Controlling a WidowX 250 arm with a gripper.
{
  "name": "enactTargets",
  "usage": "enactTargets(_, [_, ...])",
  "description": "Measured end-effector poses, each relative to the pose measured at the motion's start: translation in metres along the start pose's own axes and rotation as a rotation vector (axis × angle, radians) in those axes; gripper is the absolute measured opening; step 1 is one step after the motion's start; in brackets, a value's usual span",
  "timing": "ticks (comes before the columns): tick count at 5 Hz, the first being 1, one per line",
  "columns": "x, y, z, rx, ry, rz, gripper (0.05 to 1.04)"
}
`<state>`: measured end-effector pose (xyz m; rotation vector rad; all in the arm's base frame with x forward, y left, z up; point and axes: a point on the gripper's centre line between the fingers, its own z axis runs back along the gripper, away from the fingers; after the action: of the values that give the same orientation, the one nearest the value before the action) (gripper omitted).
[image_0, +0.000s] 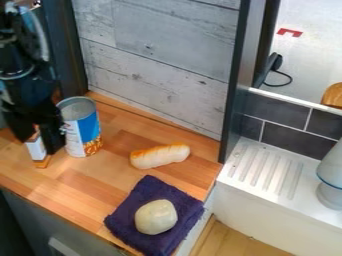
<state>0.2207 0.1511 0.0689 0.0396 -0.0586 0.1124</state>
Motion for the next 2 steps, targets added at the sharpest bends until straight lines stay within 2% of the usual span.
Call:
enactTargets(1, [0.003, 0.029, -0.002, 0.040, 0.013, 0.069, 1.001])
enactTargets(2, [0.006, 0.043, -0.001, 0.080, 0.041, 0.120, 1.000])
